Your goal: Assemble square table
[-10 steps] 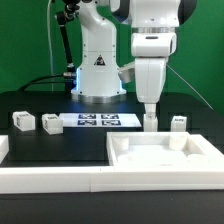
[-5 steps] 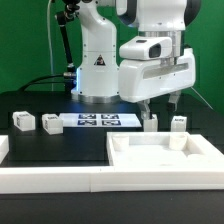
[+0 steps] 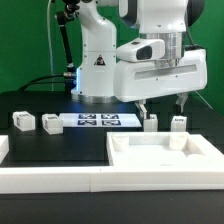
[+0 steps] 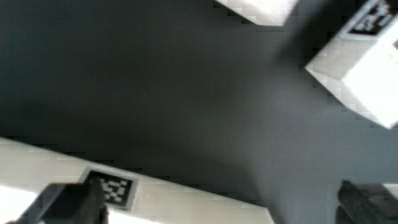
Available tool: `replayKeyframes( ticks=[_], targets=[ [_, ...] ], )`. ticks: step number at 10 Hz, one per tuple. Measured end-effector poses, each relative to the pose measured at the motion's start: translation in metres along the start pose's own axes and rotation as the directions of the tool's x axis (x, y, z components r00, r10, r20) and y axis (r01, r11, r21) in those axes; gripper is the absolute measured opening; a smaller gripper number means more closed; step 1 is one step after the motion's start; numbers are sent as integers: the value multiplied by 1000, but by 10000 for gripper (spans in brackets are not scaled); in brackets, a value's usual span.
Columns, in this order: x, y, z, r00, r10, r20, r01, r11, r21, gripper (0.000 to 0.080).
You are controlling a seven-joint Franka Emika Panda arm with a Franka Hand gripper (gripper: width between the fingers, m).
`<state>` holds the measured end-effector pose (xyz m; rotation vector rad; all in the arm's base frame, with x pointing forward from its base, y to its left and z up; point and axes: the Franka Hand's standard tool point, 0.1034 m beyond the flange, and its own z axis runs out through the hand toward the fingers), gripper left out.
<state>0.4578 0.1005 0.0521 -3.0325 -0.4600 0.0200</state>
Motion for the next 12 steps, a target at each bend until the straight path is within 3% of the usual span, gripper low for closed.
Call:
replayKeyframes(
  ticks=[4,7,12],
  targets=[
    [-5,-13,4,900,435,27,-436,899,44,649],
    [-4,-17,4,812,582,38,-583,811,50,649],
    [-4,-40,7,817,574,47,-576,816,51,649]
  ],
)
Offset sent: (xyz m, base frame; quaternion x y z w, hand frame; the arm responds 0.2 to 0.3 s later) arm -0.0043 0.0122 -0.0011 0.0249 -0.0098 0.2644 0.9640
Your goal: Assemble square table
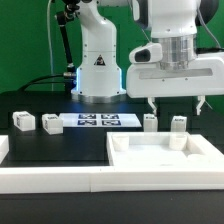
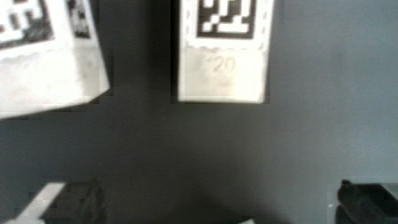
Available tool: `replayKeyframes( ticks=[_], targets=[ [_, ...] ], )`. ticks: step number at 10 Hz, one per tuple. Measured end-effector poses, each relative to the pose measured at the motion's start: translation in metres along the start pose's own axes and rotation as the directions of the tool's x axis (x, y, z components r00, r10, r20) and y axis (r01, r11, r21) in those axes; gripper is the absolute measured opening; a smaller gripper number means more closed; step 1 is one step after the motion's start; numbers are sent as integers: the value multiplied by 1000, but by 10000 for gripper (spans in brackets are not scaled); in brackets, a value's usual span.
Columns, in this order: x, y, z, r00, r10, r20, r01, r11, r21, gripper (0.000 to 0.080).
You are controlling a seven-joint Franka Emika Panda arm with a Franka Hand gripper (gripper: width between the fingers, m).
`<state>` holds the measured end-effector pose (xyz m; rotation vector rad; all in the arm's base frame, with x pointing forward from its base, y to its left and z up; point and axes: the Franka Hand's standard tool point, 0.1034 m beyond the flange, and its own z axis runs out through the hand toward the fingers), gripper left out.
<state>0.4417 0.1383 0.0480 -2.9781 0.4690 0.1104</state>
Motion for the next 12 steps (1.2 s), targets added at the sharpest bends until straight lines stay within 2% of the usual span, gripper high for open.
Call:
replayKeyframes(
  ticks=[2,4,5,7,8,12],
  targets=[
    [1,2,-1,1000,-13,19,13,1000,-5,649],
    [-7,9,3,991,-14,132,17,1000,-25,649],
    [-3,7,4,986,-42,163,46,999,-21,649],
    [-2,6,5,946,-121,301,122,992,17,649],
    [-1,3,5,927,-136,351,135,990,26,649],
    [-7,3,7,802,-118,585,129,991,24,649]
  ],
)
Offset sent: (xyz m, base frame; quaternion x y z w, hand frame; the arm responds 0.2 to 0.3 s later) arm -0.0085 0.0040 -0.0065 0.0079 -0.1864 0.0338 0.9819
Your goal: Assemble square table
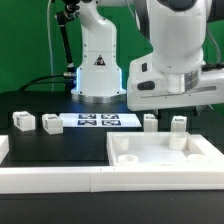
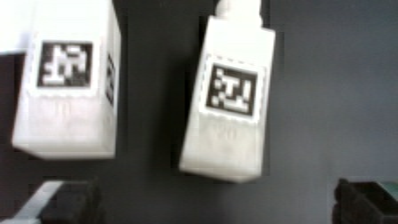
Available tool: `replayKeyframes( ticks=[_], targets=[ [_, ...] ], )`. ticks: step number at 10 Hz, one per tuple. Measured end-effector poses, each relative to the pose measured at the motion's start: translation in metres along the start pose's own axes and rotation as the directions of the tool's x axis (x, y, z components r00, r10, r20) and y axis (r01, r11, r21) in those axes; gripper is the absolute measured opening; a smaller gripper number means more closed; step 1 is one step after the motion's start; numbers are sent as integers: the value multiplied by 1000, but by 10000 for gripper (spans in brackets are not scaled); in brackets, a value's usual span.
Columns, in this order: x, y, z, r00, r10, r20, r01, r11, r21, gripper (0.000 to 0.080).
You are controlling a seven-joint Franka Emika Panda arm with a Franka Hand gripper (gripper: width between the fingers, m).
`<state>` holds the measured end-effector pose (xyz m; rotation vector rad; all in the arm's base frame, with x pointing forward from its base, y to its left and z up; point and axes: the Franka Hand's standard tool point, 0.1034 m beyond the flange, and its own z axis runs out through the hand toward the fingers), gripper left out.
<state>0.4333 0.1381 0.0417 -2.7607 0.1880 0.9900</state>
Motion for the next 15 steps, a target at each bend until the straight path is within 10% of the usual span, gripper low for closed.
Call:
replayKeyframes(
  ticks=[5,15],
  targets=[
    [-1,-5,13,971,-9,238,9,1000,2,649],
    [-3,-8,45,969,-3,246,9,1000,-21,649]
  ],
)
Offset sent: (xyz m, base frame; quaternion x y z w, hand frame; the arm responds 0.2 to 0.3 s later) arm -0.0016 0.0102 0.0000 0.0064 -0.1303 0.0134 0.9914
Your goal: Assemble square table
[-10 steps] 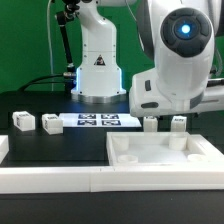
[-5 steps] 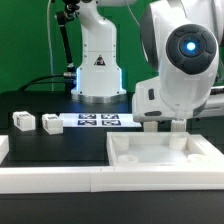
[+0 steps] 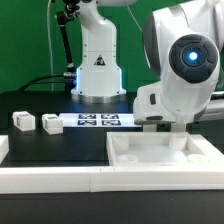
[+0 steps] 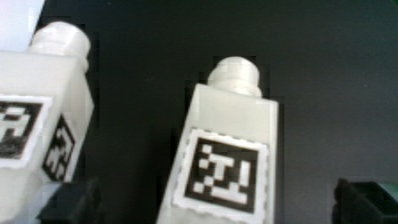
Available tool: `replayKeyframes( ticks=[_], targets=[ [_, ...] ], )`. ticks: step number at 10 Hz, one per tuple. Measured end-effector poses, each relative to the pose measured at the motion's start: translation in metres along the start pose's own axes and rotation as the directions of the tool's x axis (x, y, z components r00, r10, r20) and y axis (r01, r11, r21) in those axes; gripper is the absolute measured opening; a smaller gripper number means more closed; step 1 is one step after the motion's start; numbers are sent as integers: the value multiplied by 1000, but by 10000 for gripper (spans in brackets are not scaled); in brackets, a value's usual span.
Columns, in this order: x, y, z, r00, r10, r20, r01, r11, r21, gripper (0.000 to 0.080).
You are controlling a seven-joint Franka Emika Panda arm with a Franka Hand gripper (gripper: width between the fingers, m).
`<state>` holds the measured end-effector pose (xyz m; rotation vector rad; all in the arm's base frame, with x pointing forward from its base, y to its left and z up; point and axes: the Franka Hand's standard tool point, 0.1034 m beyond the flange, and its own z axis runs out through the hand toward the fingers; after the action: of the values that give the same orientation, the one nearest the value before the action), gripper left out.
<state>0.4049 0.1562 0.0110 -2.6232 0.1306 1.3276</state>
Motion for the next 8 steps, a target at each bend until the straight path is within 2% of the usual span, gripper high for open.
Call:
replayKeyframes(
  ticks=[2,5,6,7,8],
  targets=[
    [0,-4,5,1000,6,-4,-6,1000,-11,649],
    [2,-5,6,1000,1,-13,-1,1000,-13,622],
    [3,-5,6,1000,1,-13,-1,1000,-13,437],
    [3,-5,6,1000,1,-13,-1,1000,-13,286],
    [3,-5,6,1000,1,-13,-1,1000,-13,287]
  ],
)
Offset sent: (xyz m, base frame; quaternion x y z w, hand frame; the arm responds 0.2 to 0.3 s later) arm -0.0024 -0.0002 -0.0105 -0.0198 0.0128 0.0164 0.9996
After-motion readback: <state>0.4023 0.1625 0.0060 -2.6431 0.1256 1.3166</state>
